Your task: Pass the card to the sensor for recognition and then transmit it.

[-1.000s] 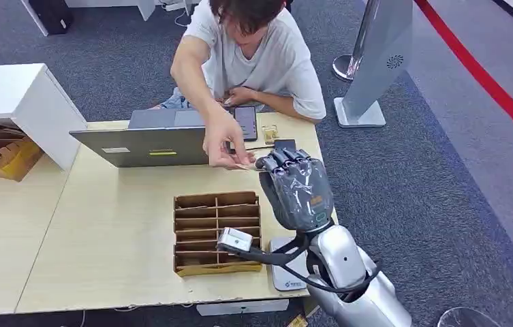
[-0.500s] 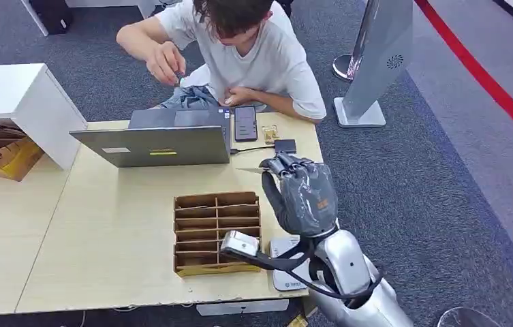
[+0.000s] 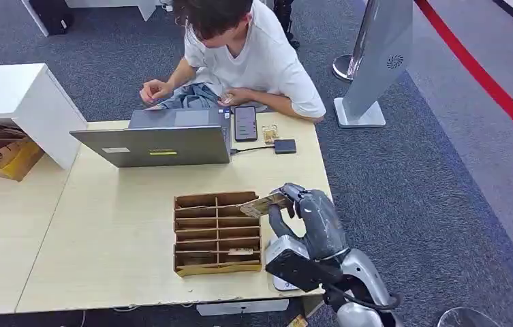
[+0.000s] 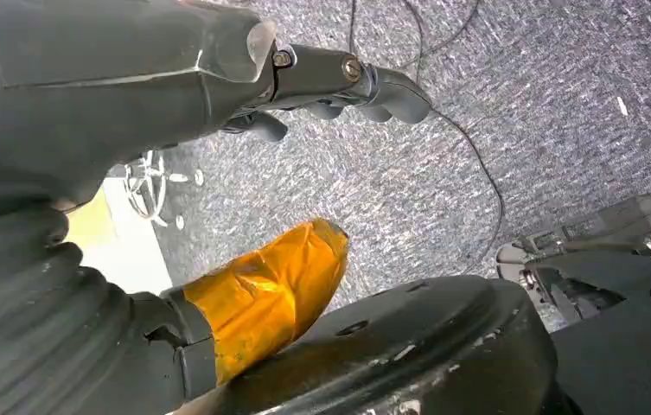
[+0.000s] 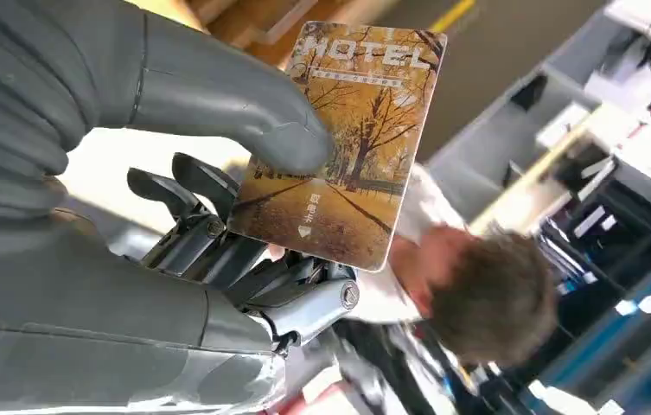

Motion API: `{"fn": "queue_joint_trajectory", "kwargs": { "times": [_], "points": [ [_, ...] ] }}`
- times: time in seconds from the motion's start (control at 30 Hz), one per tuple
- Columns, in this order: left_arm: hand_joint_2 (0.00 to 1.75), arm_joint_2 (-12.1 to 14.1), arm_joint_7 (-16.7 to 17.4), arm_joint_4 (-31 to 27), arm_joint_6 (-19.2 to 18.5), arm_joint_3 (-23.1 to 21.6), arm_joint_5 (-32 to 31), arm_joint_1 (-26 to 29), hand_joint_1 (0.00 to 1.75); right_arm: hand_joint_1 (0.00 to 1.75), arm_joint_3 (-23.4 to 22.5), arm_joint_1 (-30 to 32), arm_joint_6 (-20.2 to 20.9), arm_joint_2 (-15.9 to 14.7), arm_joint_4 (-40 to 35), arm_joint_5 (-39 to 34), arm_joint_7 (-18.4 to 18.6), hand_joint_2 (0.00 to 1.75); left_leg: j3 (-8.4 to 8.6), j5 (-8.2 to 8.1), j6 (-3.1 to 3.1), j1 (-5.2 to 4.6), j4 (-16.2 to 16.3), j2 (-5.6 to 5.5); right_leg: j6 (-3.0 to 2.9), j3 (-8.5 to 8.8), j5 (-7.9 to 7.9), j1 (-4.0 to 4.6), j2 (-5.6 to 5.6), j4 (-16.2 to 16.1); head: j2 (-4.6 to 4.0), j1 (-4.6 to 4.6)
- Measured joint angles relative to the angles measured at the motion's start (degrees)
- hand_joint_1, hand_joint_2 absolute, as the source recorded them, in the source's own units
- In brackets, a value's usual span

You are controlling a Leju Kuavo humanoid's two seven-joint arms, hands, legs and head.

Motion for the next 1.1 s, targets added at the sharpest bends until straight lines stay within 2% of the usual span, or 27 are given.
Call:
{"fn": "queue_joint_trajectory", "kwargs": {
  "times": [0.07,0.3,0.53,0.8,1.1],
  "points": [
    [1.75,0.00,-0.26,0.00,0.09,0.00,0.35,0.20,0.00,1.75,-1.11,1.83,0.83,-0.13,-0.04,-3.11,-0.55,1.75,0.00,0.00,0.00,0.00,0.00,0.00,0.00,0.00,0.00,0.00,0.01,0.00,0.00,0.00],
    [1.75,-0.02,-0.44,0.00,0.24,0.00,0.50,0.30,0.00,1.75,-2.77,4.40,1.15,-0.59,-0.11,-4.43,-1.03,1.75,0.00,0.00,0.00,0.00,0.00,0.01,0.00,0.00,0.00,0.00,0.01,0.00,0.00,0.00],
    [1.75,-0.02,-0.61,0.00,0.74,0.02,1.33,0.50,0.00,1.75,-5.53,8.24,4.28,-0.98,0.26,-11.73,-0.66,1.75,-0.02,-0.01,0.01,0.00,0.00,0.00,0.00,0.00,0.00,0.00,0.00,0.00,0.00,0.00],
    [1.75,-0.02,-0.61,0.00,0.83,0.02,1.49,0.68,0.00,1.75,-6.88,10.06,4.92,-1.31,1.03,-12.76,-0.61,1.75,-0.01,-0.01,0.01,0.00,0.00,0.01,0.00,0.00,0.00,0.00,0.01,0.00,0.00,0.00],
    [1.75,-0.02,-1.05,0.00,1.44,0.02,2.01,0.83,0.00,1.75,-7.19,10.56,5.64,-1.38,4.00,-15.27,1.16,1.75,-0.01,-0.01,0.01,0.00,0.00,0.01,0.00,0.00,0.00,0.00,0.01,0.00,0.00,0.00]
  ]
}}
